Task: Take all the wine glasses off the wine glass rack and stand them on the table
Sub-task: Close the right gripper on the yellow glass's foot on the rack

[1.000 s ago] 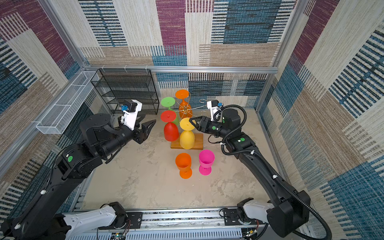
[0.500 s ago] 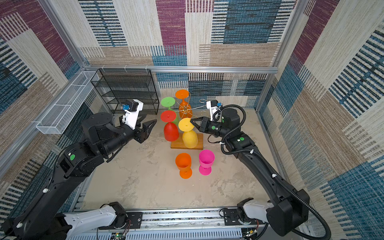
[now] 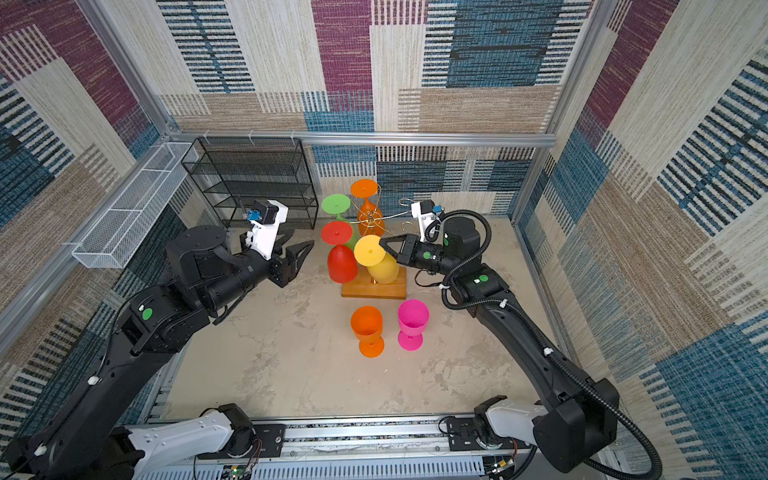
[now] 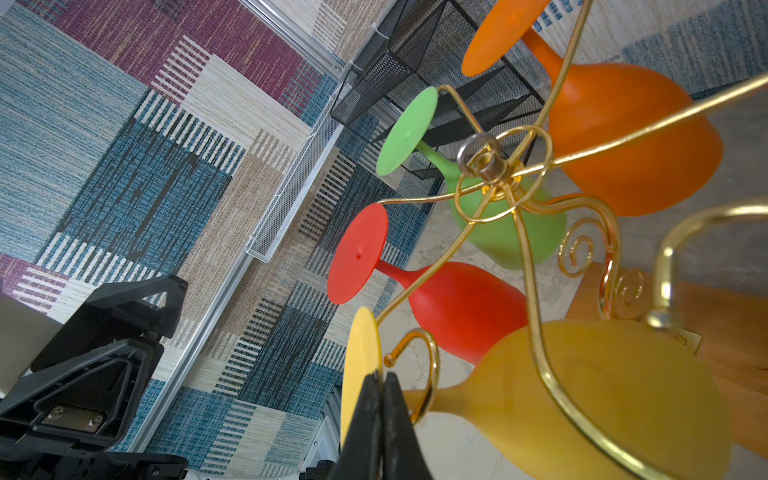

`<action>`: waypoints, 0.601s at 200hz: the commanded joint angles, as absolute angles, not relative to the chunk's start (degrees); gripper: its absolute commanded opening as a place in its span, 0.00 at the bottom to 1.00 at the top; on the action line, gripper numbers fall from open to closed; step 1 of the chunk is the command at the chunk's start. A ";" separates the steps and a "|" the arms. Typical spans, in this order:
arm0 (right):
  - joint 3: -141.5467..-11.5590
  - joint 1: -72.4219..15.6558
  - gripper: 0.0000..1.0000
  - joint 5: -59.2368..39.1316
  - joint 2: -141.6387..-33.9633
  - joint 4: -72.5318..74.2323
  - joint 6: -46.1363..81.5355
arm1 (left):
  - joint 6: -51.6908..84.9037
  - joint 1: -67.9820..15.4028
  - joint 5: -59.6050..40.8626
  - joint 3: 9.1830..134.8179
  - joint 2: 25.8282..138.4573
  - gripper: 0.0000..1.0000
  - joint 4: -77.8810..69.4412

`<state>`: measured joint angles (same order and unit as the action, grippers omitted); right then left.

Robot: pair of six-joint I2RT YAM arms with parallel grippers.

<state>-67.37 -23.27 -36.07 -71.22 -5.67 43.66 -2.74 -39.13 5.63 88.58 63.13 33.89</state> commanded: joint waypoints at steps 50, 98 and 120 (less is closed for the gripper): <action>-66.78 -23.09 0.00 -41.56 -70.05 2.63 49.48 | 0.09 -38.76 4.74 87.42 61.90 0.55 33.00; -66.12 -22.94 0.00 -43.42 -69.92 5.16 51.71 | 0.43 -38.42 4.75 86.37 60.95 0.55 32.87; -65.94 -22.94 0.00 -43.92 -69.96 5.44 52.09 | 0.53 -38.32 4.75 85.96 60.67 0.55 32.87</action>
<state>-66.15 -22.92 -41.47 -70.17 2.15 50.39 -1.89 -38.48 5.56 86.32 61.01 34.13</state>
